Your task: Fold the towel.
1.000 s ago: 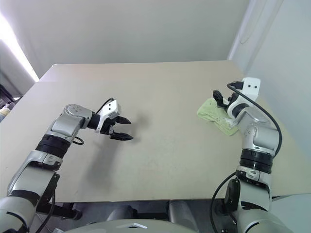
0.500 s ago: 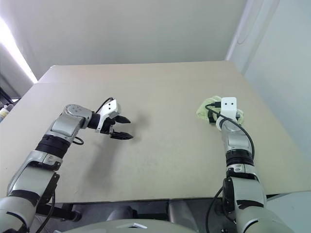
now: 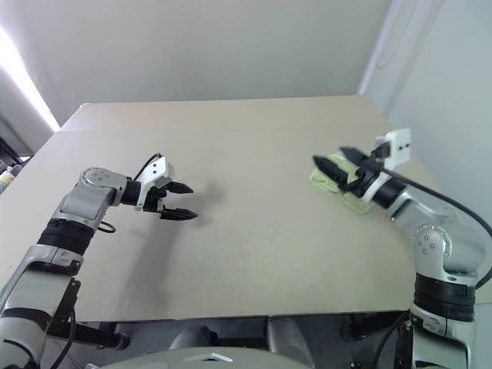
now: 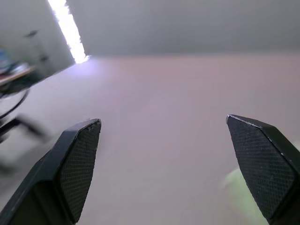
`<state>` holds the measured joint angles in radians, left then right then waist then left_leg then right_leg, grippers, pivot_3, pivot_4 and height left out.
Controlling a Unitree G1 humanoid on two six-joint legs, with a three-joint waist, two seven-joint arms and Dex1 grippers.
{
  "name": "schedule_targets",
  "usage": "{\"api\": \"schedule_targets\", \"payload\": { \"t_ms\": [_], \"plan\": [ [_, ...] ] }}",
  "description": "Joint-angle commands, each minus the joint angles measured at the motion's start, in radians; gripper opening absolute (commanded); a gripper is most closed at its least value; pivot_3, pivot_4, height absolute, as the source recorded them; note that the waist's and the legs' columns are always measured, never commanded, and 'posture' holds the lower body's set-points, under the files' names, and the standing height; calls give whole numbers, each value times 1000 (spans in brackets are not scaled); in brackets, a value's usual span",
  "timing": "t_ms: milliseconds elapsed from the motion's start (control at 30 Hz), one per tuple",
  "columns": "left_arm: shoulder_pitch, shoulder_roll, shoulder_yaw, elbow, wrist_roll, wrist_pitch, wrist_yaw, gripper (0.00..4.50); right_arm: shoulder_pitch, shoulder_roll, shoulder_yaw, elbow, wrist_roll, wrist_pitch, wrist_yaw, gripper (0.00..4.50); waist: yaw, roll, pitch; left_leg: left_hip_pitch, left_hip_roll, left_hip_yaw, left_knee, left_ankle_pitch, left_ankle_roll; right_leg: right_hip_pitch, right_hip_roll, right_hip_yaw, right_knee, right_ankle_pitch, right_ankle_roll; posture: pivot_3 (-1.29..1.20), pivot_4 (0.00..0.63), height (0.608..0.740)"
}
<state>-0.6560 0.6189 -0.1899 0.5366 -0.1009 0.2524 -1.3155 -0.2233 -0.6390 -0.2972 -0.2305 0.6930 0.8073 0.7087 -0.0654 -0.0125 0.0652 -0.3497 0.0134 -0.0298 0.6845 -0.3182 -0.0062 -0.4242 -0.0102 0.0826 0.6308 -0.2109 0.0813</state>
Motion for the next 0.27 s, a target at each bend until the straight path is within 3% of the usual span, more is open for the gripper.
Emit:
{"api": "schedule_targets", "payload": {
  "t_ms": [33, 133, 267],
  "plan": [
    [7, 7, 33, 10, -9, -30, 21, 4500, 74, -108, 133, -25, -80, -47, 142, 4487, 4, 0, 0, 0, 0, 0, 0, 0, 0, 0, 0, 0, -1, 0, 0, 0, 0, 712],
    [26, -5, 57, -21, -32, -5, 44, 4500, 129, -158, 204, -30, -138, -102, 186, 4487, 7, -1, 0, -2, 0, 1, 0, 0, 0, -1, 0, 0, -1, -1, 1, 0, 0, 712],
    [36, -4, 66, -48, -50, 21, 45, 4500, 111, -146, 197, -13, -144, -113, 185, 4487, 5, -1, 0, -3, 0, 0, 0, 0, 0, -3, 0, 0, -1, 0, 1, 0, 0, 712]
  ]
}}
